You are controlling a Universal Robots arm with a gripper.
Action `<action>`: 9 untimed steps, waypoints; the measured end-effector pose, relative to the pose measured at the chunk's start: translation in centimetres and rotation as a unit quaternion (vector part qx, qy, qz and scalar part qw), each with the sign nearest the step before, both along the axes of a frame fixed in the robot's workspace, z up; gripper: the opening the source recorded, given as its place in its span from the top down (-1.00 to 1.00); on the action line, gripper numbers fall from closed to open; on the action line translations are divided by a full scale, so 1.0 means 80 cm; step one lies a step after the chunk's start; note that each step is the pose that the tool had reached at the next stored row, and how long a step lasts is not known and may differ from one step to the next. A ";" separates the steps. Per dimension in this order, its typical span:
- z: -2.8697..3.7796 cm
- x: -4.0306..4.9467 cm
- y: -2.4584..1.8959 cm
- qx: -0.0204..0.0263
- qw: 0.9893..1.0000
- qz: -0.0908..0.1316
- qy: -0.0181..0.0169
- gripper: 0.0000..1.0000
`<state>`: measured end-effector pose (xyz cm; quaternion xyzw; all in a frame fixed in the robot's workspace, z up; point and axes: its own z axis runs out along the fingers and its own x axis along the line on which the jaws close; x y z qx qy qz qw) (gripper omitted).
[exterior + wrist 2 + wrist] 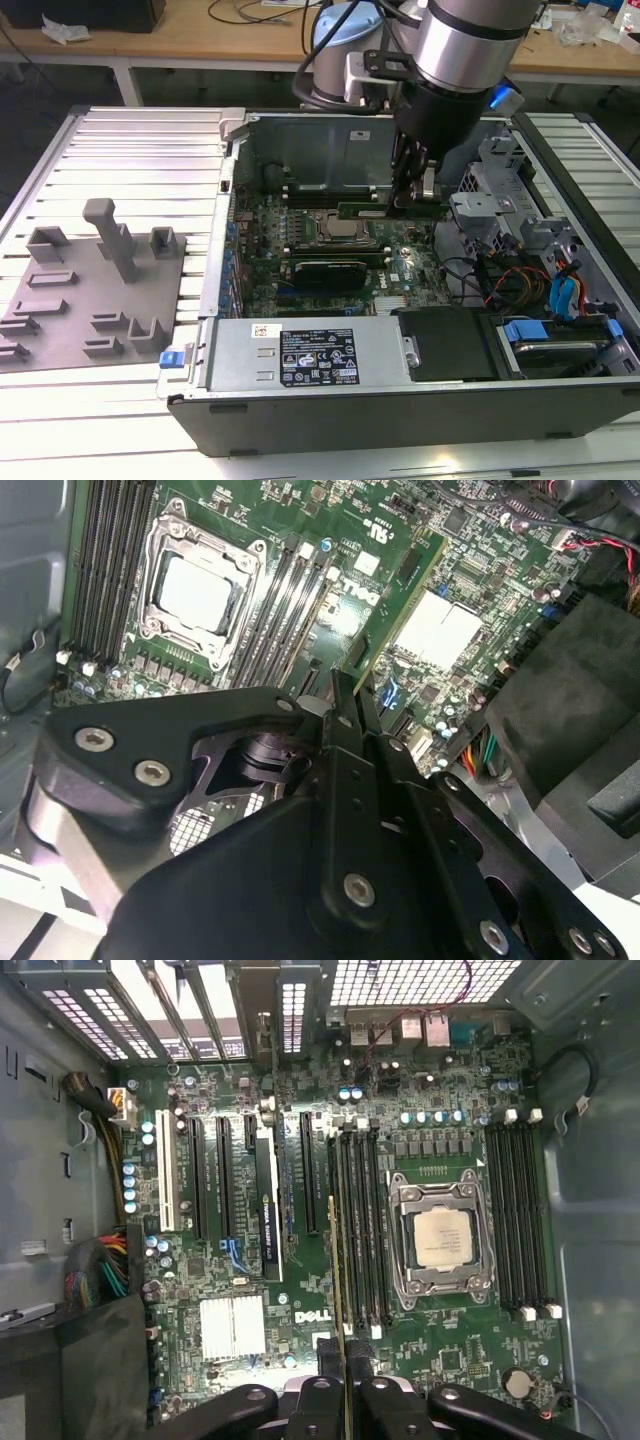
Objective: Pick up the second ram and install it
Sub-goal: 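Insert the second ram into the second slot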
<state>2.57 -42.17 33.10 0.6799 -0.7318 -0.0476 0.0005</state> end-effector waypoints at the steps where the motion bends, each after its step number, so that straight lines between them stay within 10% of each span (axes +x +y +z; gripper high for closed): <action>1: -0.0006 0.000 0.0000 0.000 1.000 0.000 0.000 0.73; 9: -0.0058 0.000 0.0000 0.000 1.000 0.000 0.000 0.73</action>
